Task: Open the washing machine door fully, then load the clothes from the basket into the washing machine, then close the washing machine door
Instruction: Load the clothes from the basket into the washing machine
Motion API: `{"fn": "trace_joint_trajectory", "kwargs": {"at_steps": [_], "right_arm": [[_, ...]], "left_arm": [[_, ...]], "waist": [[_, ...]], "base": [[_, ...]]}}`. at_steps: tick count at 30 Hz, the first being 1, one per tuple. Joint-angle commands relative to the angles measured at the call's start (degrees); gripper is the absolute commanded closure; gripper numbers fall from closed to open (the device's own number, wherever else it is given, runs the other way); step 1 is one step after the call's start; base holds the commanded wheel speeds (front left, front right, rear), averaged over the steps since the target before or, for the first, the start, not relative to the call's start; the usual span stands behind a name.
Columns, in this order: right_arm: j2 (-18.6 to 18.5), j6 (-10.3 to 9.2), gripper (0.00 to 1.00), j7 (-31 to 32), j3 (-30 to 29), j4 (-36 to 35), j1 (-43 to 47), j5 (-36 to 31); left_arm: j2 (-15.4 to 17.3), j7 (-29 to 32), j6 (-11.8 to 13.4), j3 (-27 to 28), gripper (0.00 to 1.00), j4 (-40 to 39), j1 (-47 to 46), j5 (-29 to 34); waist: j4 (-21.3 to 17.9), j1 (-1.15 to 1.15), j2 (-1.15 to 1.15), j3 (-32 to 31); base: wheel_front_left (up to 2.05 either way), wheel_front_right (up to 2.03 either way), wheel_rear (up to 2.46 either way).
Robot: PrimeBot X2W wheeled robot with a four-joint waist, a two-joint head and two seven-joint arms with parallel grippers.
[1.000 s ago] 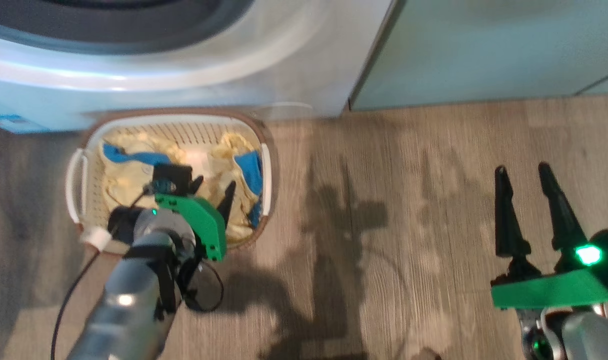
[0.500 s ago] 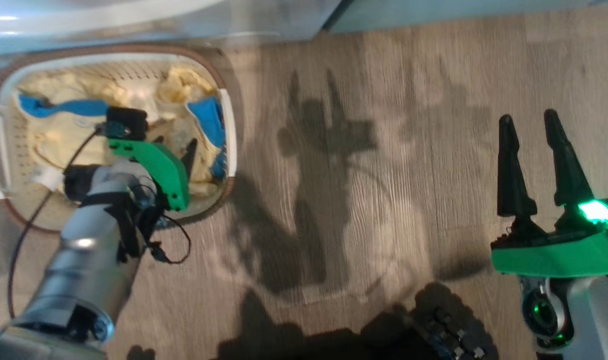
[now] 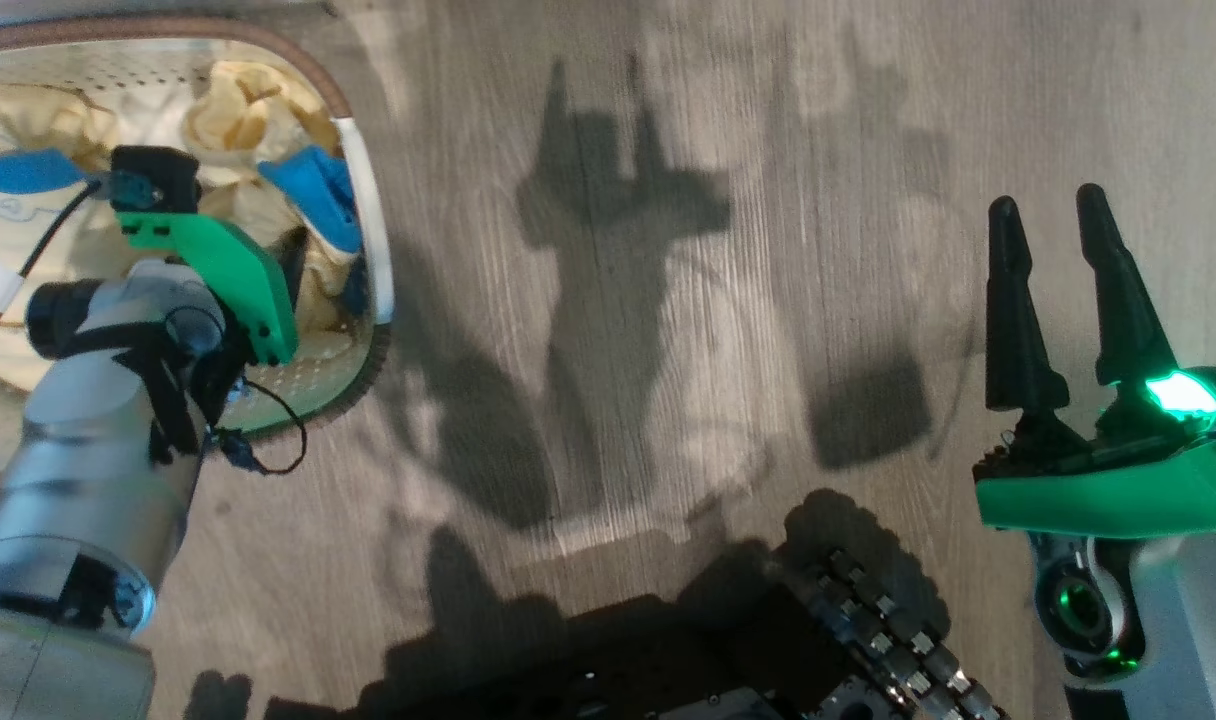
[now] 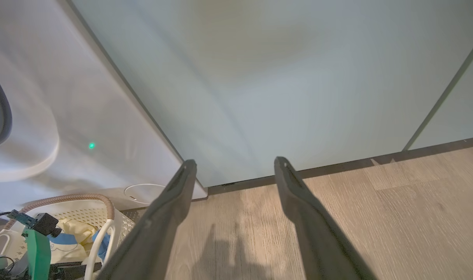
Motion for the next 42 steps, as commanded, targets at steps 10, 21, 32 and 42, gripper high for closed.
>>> {"fn": "trace_joint_trajectory", "kwargs": {"at_steps": [10,21,32,42], "right_arm": [[-0.4,0.25,0.0,-0.4,1.6,-1.6,0.8,1.7],[-0.4,0.25,0.0,-0.4,-0.6,-0.7,1.4,-1.4],[-0.4,0.25,0.0,-0.4,-3.1,0.2,2.9,-5.0],[-0.4,0.25,0.0,-0.4,-4.6,0.9,5.5,-8.0]], "left_arm": [[2.7,0.6,-0.1,-2.0,1.0,3.2,-1.3,-1.9],[1.3,-7.5,-0.1,-4.4,1.0,4.4,-1.0,-0.7],[-0.5,-16.3,1.4,-5.9,1.0,3.3,0.4,0.8],[-0.7,-17.7,6.3,-2.9,1.0,-11.2,6.7,2.3]], "waist": [[-1.9,0.0,0.0,1.0],[1.7,0.0,0.0,-2.0],[5.8,0.0,0.0,-7.9],[9.7,0.0,0.0,-15.4]], "base": [[0.0,0.0,0.0],[0.0,0.0,0.0],[0.0,0.0,0.0],[0.0,0.0,0.0]]}}
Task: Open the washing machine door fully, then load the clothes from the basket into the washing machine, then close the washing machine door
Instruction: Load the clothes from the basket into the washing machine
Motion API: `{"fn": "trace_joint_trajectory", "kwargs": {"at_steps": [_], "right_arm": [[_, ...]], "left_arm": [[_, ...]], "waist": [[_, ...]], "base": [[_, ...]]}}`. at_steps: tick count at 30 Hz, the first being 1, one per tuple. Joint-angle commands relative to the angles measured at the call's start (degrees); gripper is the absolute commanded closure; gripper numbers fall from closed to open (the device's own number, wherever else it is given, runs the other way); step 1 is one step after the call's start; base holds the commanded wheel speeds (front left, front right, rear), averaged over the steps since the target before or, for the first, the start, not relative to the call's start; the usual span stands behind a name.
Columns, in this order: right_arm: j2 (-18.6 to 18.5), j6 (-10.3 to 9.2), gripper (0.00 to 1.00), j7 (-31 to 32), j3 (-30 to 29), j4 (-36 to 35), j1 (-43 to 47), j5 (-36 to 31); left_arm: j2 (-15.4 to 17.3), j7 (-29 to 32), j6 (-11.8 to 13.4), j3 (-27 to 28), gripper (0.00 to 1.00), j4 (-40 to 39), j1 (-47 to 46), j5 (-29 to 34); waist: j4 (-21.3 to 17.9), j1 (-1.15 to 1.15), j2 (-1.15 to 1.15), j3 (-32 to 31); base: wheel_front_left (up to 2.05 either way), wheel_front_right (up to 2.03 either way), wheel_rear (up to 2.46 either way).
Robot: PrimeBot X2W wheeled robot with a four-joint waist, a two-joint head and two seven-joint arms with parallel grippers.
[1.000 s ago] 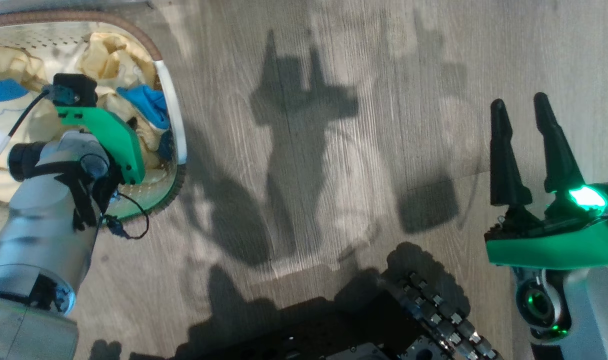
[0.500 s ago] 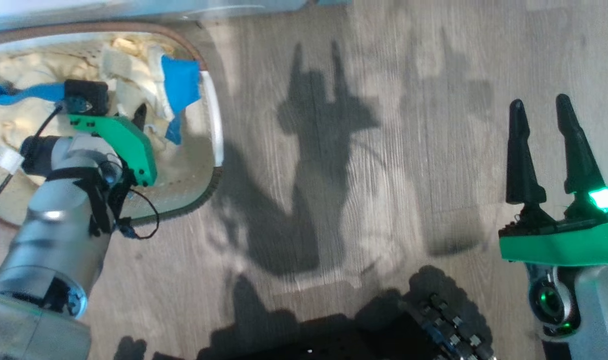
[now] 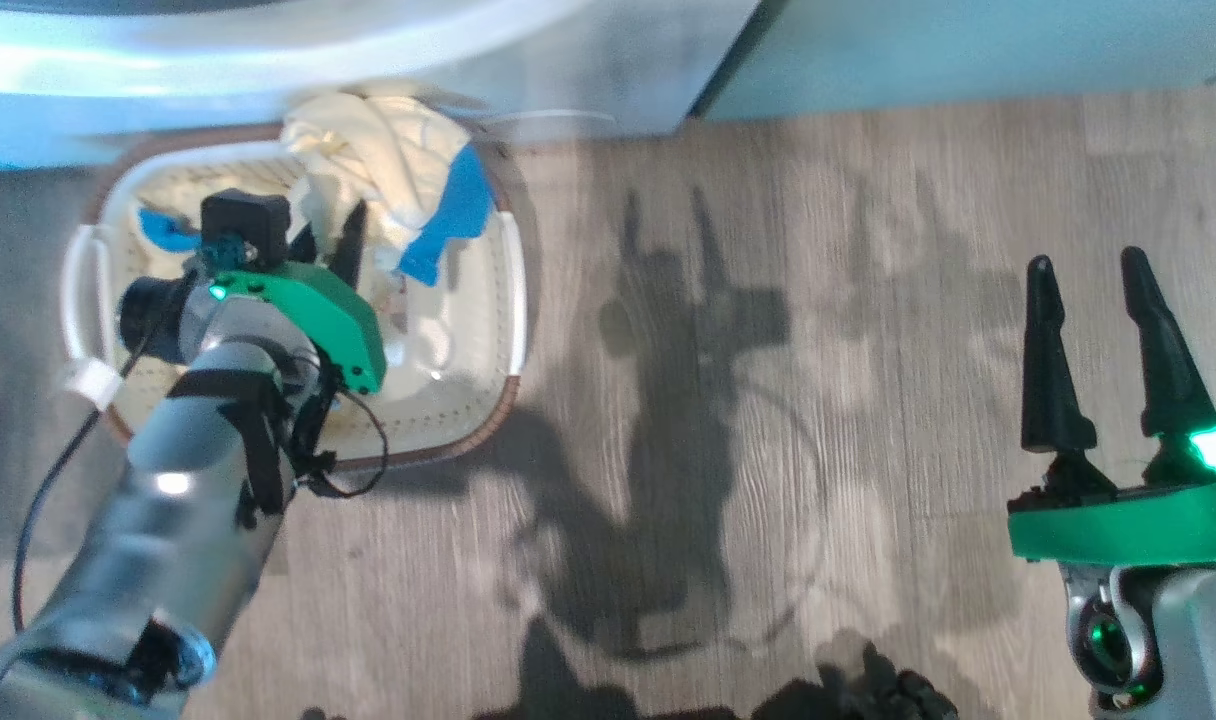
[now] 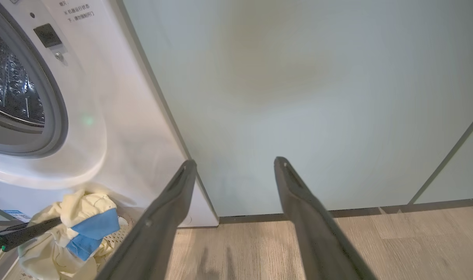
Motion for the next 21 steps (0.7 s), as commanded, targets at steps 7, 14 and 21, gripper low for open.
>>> {"fn": "trace_joint_trajectory", "kwargs": {"at_steps": [7,14,21], "right_arm": [[-0.4,0.25,0.0,-0.4,0.6,-0.4,3.9,-2.0],[-0.4,0.25,0.0,-0.4,0.8,0.7,6.6,-2.7],[-0.4,0.25,0.0,-0.4,1.0,1.8,9.9,-3.3]], "left_arm": [[3.1,-0.8,5.5,6.8,1.0,-18.5,11.3,3.5],[3.9,-0.8,8.6,11.0,1.0,-32.4,21.7,5.0],[4.5,-0.8,10.9,13.2,1.0,-42.4,31.4,5.6]], "waist": [[3.3,0.01,0.0,-8.3],[4.4,0.01,0.0,-15.0],[5.7,0.01,0.0,-21.5]], "base": [[0.0,0.0,0.0],[0.0,0.0,0.0],[0.0,0.0,0.0]]}}
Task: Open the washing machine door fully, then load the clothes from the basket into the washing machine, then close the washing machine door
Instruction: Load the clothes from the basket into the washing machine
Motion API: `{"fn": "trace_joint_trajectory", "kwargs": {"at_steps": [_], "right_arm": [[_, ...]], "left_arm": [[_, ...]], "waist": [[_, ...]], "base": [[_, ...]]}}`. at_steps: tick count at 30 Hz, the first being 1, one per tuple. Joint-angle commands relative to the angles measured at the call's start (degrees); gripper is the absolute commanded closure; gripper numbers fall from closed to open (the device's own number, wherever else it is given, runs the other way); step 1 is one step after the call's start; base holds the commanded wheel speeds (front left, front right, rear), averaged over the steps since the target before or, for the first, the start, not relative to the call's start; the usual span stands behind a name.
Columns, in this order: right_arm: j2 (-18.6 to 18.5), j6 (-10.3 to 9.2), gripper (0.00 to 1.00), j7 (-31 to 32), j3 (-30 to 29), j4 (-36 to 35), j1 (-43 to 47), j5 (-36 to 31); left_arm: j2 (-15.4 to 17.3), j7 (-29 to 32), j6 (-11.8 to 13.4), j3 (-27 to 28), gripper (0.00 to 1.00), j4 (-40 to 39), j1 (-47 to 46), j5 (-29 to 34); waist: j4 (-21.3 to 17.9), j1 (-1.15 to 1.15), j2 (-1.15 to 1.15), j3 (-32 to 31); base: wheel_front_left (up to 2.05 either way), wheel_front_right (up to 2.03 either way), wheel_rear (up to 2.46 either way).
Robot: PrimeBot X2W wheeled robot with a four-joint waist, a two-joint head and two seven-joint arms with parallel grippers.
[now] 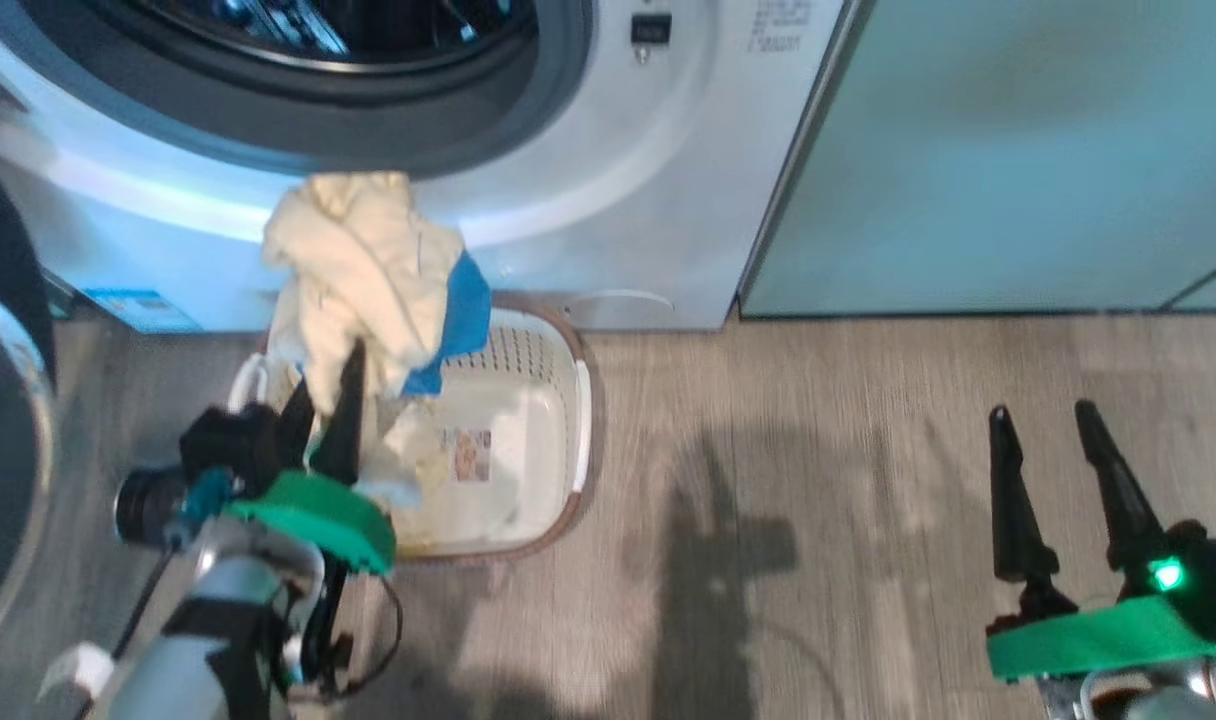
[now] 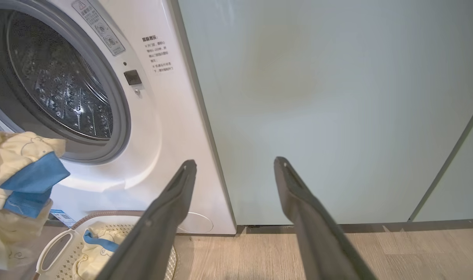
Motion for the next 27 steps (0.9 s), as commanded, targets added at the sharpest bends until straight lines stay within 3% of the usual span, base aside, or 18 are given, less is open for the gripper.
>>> {"fn": "trace_joint_trajectory", "kwargs": {"at_steps": [1,9,27], "right_arm": [[-0.4,0.25,0.0,-0.4,1.3,-1.5,0.6,-0.5],[-0.4,0.25,0.0,-0.4,1.7,-0.6,4.9,-1.0],[-0.4,0.25,0.0,-0.4,2.5,-0.1,8.6,-1.0]], "left_arm": [[2.2,-0.6,0.8,2.8,1.0,-3.8,1.1,0.7],[3.2,0.2,3.2,3.3,1.0,-12.4,9.3,1.2],[3.8,3.5,5.6,2.8,1.0,-19.1,17.8,0.4]], "waist": [[1.0,0.01,-0.01,-3.6],[2.5,0.01,-0.01,-10.9],[2.3,0.01,-0.01,-16.9]], "base": [[0.0,0.0,0.0],[0.0,0.0,0.0],[0.0,0.0,0.0]]}}
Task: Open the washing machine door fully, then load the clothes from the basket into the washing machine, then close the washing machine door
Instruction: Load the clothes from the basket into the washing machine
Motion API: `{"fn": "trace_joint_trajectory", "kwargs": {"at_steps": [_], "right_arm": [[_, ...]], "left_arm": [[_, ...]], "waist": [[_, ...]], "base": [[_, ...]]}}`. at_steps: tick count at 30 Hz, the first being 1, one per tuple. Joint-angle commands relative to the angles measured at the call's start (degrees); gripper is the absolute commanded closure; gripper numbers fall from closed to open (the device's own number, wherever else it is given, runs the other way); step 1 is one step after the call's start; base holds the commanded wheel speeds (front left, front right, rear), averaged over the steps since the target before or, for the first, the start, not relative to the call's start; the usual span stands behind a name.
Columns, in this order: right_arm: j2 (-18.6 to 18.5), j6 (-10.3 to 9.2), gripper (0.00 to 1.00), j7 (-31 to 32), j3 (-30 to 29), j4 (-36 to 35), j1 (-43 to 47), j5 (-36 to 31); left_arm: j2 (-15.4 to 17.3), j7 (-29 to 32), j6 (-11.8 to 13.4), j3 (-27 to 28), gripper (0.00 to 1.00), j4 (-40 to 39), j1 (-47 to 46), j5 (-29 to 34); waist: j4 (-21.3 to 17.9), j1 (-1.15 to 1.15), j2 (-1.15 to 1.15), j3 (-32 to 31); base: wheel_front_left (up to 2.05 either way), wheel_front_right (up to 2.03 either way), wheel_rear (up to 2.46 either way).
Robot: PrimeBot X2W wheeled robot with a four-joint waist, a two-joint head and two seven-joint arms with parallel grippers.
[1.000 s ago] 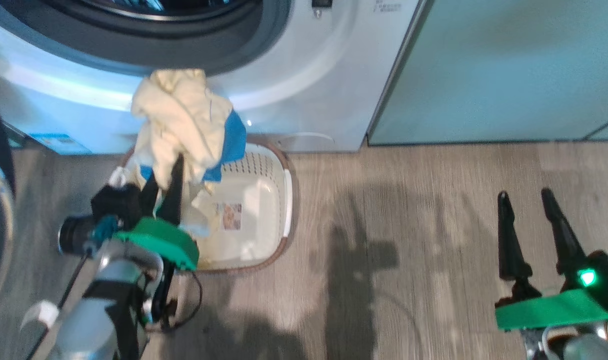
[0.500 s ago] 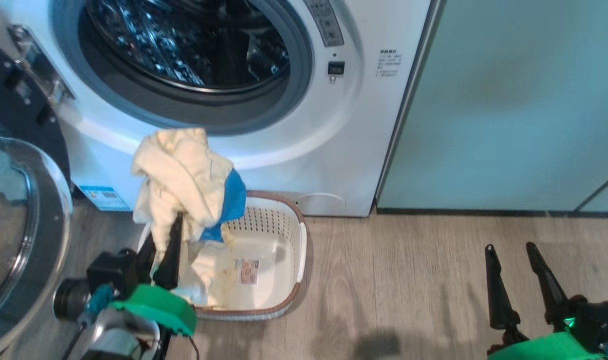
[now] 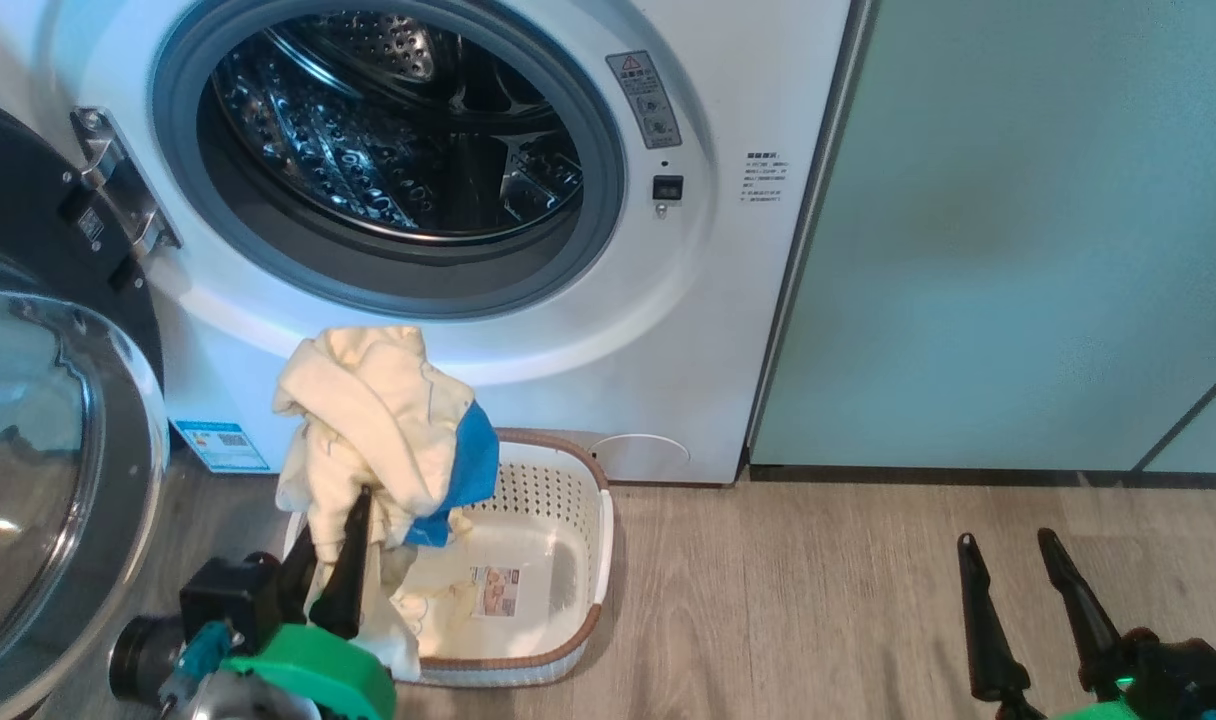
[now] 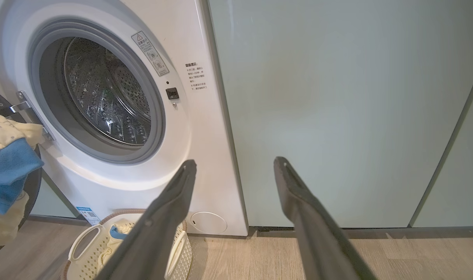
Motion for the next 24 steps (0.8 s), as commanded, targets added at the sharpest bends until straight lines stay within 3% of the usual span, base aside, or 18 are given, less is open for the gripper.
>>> {"fn": "trace_joint_trajectory", "kwargs": {"at_steps": [1,16,24], "right_arm": [[-0.4,0.25,0.0,-0.4,1.2,-1.7,-1.5,0.0],[-0.4,0.25,0.0,-0.4,1.6,-1.7,-2.0,0.2],[-0.4,0.25,0.0,-0.4,1.9,-1.8,-2.5,0.4]], "left_arm": [[1.6,-0.1,0.6,2.5,1.0,-2.3,-2.1,-0.2],[1.7,0.0,0.7,2.0,1.0,-2.7,-2.5,-0.7],[1.4,0.0,-0.7,1.5,1.0,0.0,-5.2,-2.0]], "waist": [[-0.1,0.0,0.0,-0.1],[-0.6,0.0,0.0,0.2],[-0.8,0.0,0.0,1.1]], "base": [[0.0,0.0,0.0],[0.0,0.0,0.0],[0.0,0.0,0.0]]}}
